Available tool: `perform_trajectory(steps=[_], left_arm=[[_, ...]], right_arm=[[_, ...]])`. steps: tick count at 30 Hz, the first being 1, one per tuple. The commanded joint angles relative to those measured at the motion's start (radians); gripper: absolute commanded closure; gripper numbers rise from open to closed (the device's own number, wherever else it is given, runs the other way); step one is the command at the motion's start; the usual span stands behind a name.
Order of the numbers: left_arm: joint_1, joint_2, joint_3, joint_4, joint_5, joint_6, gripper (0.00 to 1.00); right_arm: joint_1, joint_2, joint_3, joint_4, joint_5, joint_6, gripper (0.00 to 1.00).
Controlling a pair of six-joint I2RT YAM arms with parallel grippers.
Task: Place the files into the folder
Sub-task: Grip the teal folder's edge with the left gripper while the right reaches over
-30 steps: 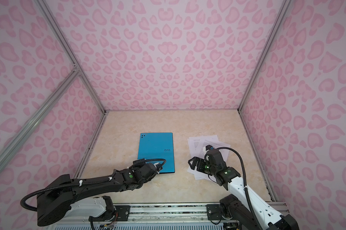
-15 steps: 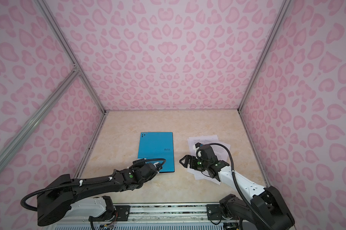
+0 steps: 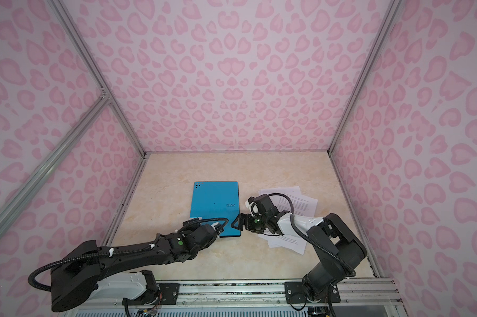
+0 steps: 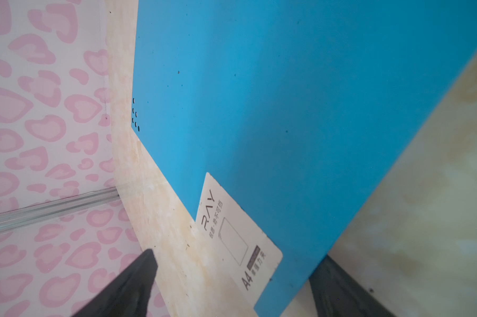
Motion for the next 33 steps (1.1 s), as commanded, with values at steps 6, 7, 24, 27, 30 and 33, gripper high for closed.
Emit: perform_trajectory(steps=[6, 7, 24, 27, 30, 33], left_arm=[[0.007, 0.002, 0.006, 0.027, -0.024, -0.017, 0.10], [0.008, 0.004, 0.007, 0.027, -0.024, -0.016, 0.10], [0.023, 0.022, 0.012, 0.018, -0.011, -0.024, 0.10], [0.024, 0.027, 0.014, -0.011, 0.019, -0.027, 0.06], [0.023, 0.041, 0.007, -0.044, 0.056, -0.017, 0.02], [0.022, 0.075, -0.003, -0.044, 0.046, 0.000, 0.01]], right_arm=[[0.016, 0.074, 0.021, 0.117, -0.059, 0.035, 0.04], [0.017, 0.080, 0.023, 0.124, -0.063, 0.038, 0.04], [0.026, 0.108, 0.017, 0.243, -0.106, 0.095, 0.03], [0.026, 0.112, 0.023, 0.229, -0.103, 0.091, 0.03], [0.025, 0.107, 0.026, 0.215, -0.095, 0.086, 0.03], [0.024, 0.097, 0.031, 0.190, -0.084, 0.076, 0.03]])
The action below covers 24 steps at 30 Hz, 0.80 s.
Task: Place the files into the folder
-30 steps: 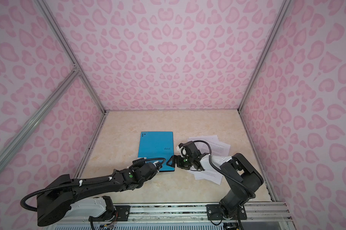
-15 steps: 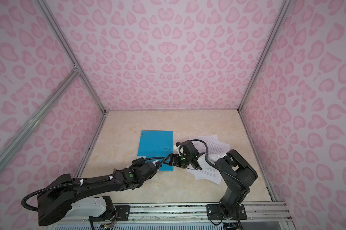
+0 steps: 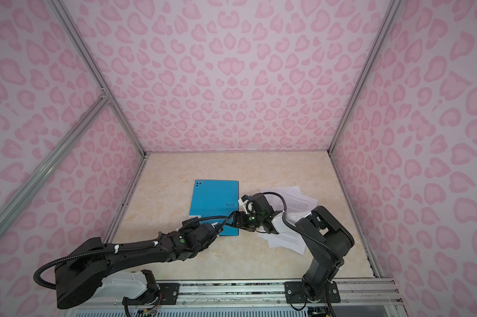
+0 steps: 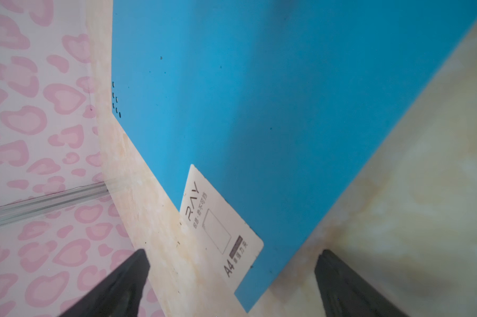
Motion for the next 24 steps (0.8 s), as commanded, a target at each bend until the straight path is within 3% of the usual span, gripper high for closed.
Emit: perform_trajectory(steps=[1, 4, 14, 24], left_arm=[[0.000, 0.034, -0.007, -0.016, -0.002, 0.017, 0.00], [0.000, 0.047, -0.010, 0.036, -0.056, 0.030, 0.02], [0.001, -0.001, -0.008, 0.085, -0.066, 0.057, 0.02], [0.001, 0.038, 0.008, 0.124, -0.092, 0.081, 0.02]], right_arm=[[-0.001, -0.010, 0.007, -0.023, 0.013, -0.017, 0.03], [-0.001, -0.017, 0.009, -0.031, 0.014, -0.019, 0.03], [-0.011, -0.052, 0.003, -0.065, 0.022, -0.031, 0.02], [-0.016, -0.085, -0.006, -0.077, 0.025, -0.037, 0.02]])
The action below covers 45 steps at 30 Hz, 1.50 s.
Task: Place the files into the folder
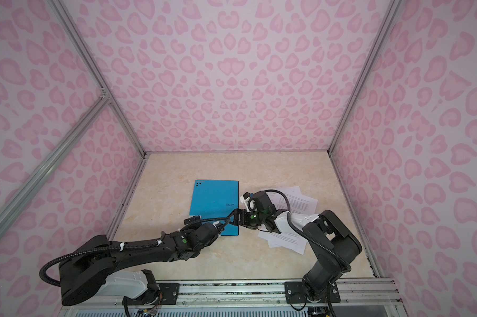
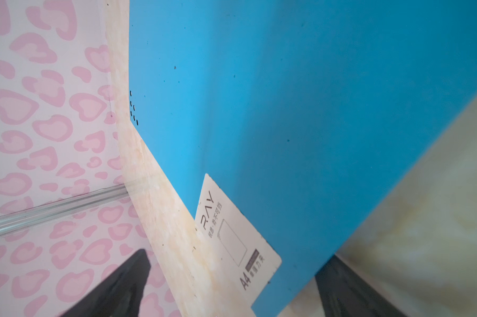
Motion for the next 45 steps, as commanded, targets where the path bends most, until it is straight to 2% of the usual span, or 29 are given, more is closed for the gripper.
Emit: perform_trajectory(steps=[1, 15, 45], left_arm=[[0.002, 0.009, 0.011, 0.042, -0.025, 0.011, 0.02], [0.005, 0.010, 0.001, 0.115, -0.101, 0.023, 0.02], [0.035, 0.003, 0.012, 0.094, -0.074, -0.019, 0.02]], right_arm=[[-0.001, -0.009, -0.010, -0.015, 0.009, -0.012, 0.02], [-0.014, 0.003, -0.047, 0.057, -0.014, 0.008, 0.02], [-0.019, 0.121, -0.022, 0.225, -0.085, 0.088, 0.01]])
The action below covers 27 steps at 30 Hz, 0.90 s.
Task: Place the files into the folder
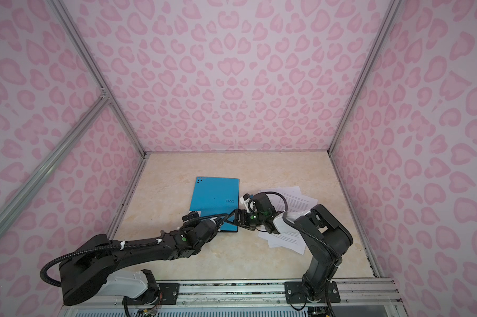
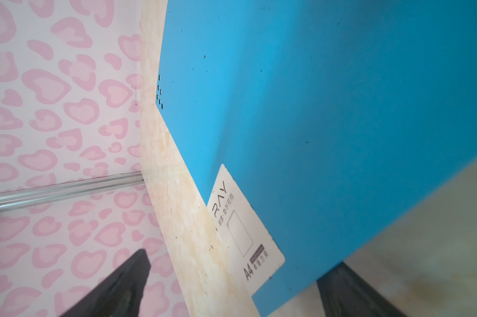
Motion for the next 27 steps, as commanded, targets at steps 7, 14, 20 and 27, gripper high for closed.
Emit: perform_trajectory(steps=[7, 14, 20, 27], left_arm=[[0.003, 0.008, 0.013, 0.004, 0.009, -0.025, 0.02], [0.003, -0.020, 0.022, -0.076, 0.063, -0.051, 0.02], [0.014, -0.124, 0.028, -0.165, 0.169, -0.069, 0.02], [0.119, -0.300, 0.036, -0.243, 0.317, -0.107, 0.02]], right_arm=[[0.000, 0.041, 0.003, 0.131, -0.044, 0.060, 0.01], [-0.002, 0.061, -0.003, 0.204, -0.055, 0.103, 0.01], [-0.003, 0.079, -0.003, 0.245, -0.055, 0.136, 0.01], [-0.004, 0.053, -0.004, 0.229, -0.035, 0.150, 0.02]])
